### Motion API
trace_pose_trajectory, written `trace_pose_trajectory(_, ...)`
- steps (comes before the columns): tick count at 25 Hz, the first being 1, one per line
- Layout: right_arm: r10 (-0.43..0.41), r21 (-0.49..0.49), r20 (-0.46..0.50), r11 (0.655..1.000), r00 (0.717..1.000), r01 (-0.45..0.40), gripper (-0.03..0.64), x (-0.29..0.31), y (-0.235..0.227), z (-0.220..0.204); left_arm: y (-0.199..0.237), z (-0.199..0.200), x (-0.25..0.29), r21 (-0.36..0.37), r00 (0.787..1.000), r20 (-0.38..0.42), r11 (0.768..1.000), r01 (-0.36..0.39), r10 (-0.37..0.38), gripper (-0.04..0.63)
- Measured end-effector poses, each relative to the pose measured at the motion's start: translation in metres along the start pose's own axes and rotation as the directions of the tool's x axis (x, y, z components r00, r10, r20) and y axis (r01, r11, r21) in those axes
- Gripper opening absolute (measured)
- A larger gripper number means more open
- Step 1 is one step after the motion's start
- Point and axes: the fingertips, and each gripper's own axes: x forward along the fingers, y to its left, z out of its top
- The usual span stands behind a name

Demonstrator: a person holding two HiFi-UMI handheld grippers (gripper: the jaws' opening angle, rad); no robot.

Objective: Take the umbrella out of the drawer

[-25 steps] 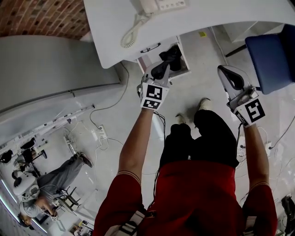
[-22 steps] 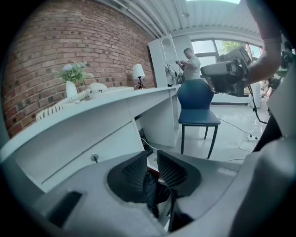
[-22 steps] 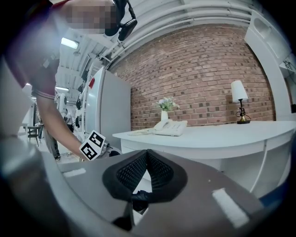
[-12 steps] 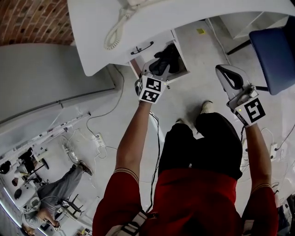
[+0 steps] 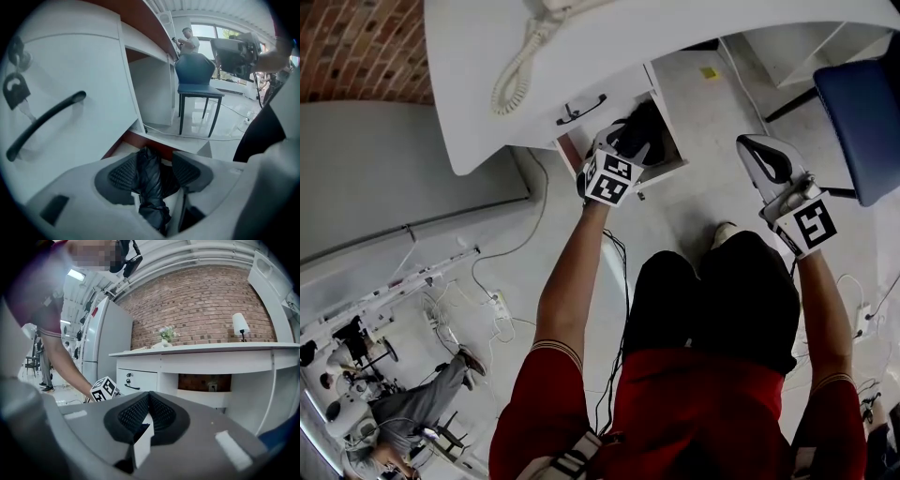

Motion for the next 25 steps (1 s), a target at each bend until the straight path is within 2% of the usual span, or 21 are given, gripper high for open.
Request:
trace_pose_trajectory(12,-0.016,-0.019,0.007,1.000,1.000,0.016,0.012,0.015,-0.015,-0.043,0.007,-0.041,0.066,0.010,0.992,-0.106,0.998,0.069,-0.067,0.326)
trace_pose_trajectory(25,-0.026,-0.036,-0.016,0.999,1.000,0.026,0.012,0.014,-0.026,-0.074,0.014,-0.076,0.111,-0.012,0.977,-0.196,0.996,0.087,-0.088,0.373)
